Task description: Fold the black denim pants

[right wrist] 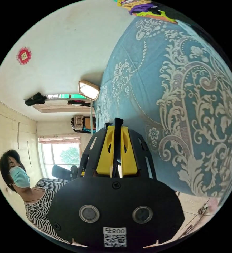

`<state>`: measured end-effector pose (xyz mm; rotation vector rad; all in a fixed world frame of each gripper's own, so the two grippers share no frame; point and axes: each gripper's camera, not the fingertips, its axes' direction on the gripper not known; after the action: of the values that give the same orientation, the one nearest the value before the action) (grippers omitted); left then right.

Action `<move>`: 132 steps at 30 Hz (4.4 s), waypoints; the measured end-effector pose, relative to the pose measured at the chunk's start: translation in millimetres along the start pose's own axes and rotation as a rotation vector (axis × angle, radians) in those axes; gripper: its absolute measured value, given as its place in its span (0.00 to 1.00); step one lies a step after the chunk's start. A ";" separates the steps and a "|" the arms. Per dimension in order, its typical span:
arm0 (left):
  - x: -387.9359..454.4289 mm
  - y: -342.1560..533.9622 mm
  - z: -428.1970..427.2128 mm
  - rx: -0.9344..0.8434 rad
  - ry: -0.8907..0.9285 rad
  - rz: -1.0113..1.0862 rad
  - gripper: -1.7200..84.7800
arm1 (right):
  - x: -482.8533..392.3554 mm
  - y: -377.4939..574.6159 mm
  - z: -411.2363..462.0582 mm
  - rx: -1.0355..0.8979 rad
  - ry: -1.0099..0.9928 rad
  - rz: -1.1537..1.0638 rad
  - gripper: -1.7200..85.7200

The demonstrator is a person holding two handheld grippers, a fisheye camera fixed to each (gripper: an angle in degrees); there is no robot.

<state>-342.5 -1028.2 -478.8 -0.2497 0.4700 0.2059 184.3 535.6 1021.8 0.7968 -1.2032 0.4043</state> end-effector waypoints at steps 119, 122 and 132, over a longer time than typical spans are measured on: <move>-92.1 627.2 392.6 0.369 0.072 -1.004 0.02 | -309.2 107.1 543.2 -0.499 0.440 -0.444 0.02; -80.6 619.8 379.3 0.437 0.092 -1.028 0.03 | -301.8 110.0 522.0 -0.489 0.408 -0.459 0.02; 9.4 559.9 441.1 0.331 0.456 -1.029 0.08 | -183.7 156.5 427.5 -0.468 0.180 -0.189 0.03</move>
<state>-290.3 -370.5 -208.9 -0.1856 0.7578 -0.9463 -266.7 351.2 961.5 0.4507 -0.9903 0.0307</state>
